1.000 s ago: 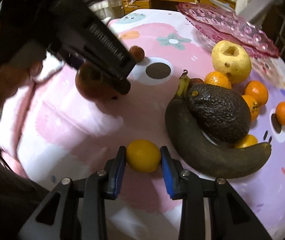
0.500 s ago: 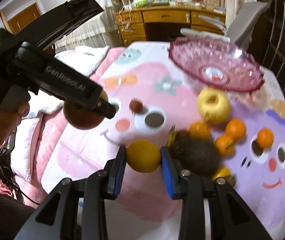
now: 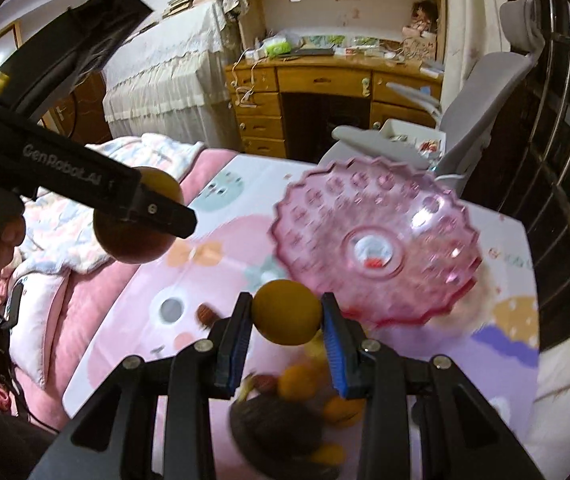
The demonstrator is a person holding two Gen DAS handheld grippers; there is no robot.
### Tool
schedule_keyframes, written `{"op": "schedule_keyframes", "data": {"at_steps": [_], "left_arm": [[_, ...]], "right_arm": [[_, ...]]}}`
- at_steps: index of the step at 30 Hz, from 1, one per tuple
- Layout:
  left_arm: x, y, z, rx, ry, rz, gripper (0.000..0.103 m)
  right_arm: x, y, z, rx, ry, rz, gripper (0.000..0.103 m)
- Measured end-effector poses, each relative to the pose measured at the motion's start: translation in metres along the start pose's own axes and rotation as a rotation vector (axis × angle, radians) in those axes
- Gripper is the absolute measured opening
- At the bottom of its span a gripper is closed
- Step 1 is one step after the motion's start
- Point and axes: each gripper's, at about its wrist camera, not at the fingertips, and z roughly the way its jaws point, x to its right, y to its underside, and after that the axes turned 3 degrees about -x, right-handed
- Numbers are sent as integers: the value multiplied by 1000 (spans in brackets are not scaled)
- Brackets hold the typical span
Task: Organize fruits
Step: 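Carry apple and orange into the pink glass bowl and open both tools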
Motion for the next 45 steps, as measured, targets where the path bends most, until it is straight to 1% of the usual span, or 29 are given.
{"op": "schedule_keyframes", "data": {"at_steps": [4, 8, 11, 15, 20, 25, 29, 31, 33, 34, 36, 37, 38, 40, 45], "left_arm": [[17, -22, 9, 37, 19, -2, 67], [33, -37, 29, 51, 17, 8, 67], [45, -48, 51, 44, 10, 18, 67], [55, -61, 84, 9, -3, 20, 67], [63, -71, 123, -45, -30, 17, 67], [66, -75, 145, -80, -45, 23, 67], [67, -77, 159, -93, -90, 34, 67], [66, -77, 164, -101, -97, 29, 68], [66, -77, 164, -91, -96, 31, 69], [68, -78, 163, -79, -84, 35, 73], [70, -79, 158, -54, -100, 47, 79], [71, -81, 155, -43, -116, 53, 81], [72, -81, 153, -34, -115, 54, 81], [71, -80, 146, -23, -87, 40, 84], [65, -70, 129, -3, -67, 8, 85]], "right_arm": [[31, -13, 8, 23, 15, 30, 34], [60, -19, 24, 16, 36, 57, 34], [81, -18, 40, -7, 40, 77, 34], [99, -14, 65, -63, 45, 71, 34], [111, -9, 86, -104, 42, 50, 35], [112, -6, 100, -126, 32, 43, 35], [114, -4, 105, -135, 17, 53, 35], [117, -4, 108, -137, 8, 67, 35], [120, -3, 110, -141, -4, 79, 35], [121, -3, 110, -144, -6, 81, 35], [122, -2, 110, -142, -2, 83, 36], [123, -2, 108, -135, -4, 86, 40], [124, -2, 107, -127, -8, 89, 47], [125, -2, 103, -115, -8, 97, 58], [125, -4, 91, -98, -3, 113, 58]]}}
